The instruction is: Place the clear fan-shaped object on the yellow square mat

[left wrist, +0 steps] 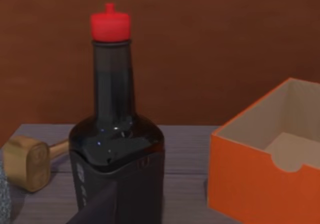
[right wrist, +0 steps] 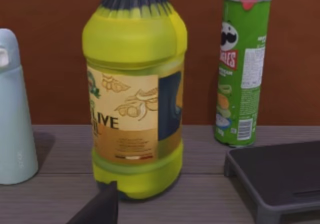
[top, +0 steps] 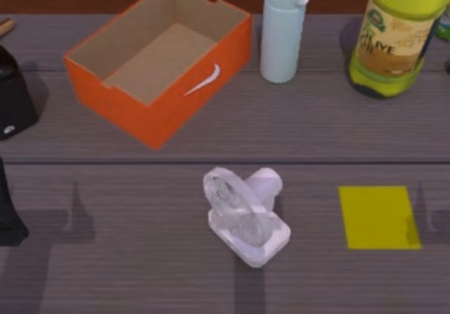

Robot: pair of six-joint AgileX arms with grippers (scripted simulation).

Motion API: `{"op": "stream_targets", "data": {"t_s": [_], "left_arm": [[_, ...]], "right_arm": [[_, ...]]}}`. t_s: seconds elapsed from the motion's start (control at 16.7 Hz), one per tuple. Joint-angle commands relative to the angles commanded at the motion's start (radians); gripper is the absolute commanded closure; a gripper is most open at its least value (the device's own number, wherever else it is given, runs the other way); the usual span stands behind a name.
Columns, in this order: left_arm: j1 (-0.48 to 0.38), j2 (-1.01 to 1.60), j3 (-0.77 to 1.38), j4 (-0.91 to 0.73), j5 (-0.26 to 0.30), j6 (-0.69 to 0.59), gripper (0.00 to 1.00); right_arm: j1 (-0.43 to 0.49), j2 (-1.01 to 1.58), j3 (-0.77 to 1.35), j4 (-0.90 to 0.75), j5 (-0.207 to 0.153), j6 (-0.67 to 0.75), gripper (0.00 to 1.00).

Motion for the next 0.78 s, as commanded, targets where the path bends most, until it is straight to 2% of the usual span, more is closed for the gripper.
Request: {"op": "stream_targets", "data": {"t_s": [0.18, 0.36, 0.54, 0.78], "left_arm": [[0.0, 0.0, 0.0, 0.0, 0.0, 0.0, 0.0], [0.0, 0.0, 0.0, 0.0, 0.0, 0.0, 0.0], [0.0, 0.0, 0.0, 0.0, 0.0, 0.0, 0.0], [0.0, 0.0, 0.0, 0.0, 0.0, 0.0, 0.0]], "right_arm": [[0.005, 0.01, 0.01, -0.01, 0.0, 0.0, 0.0], [0.051, 0.103, 0.102, -0.095, 0.0, 0.001, 0.0], [0.131, 0.292, 0.282, -0.243, 0.001, 0.008, 0.0], [0.275, 0.661, 0.633, -0.496, 0.003, 0.026, 0.0]]}}
